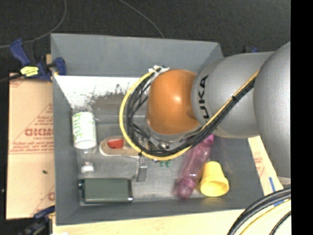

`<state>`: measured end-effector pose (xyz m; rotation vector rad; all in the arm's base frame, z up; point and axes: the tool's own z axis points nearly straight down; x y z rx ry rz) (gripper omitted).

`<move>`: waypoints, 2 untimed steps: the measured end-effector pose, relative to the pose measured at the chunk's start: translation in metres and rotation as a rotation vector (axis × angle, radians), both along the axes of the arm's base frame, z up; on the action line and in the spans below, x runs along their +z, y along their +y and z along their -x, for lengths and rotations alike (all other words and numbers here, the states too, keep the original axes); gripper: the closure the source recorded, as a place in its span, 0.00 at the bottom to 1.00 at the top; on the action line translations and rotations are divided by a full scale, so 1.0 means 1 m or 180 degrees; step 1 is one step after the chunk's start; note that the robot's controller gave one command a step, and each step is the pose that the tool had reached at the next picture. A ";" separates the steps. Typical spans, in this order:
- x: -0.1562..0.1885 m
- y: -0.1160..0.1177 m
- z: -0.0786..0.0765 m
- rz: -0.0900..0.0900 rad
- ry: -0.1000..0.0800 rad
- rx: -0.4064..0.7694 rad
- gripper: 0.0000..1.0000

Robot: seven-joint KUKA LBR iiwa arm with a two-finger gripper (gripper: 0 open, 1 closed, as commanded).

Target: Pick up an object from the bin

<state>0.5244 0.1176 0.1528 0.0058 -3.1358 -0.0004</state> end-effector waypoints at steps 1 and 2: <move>0.005 -0.001 -0.002 -0.0003 -0.0025 -0.0013 0.00; -0.057 -0.053 -0.032 0.0007 0.0006 -0.0120 0.00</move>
Offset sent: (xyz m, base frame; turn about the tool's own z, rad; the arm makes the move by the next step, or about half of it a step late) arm 0.0319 -0.0493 -0.0554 0.0337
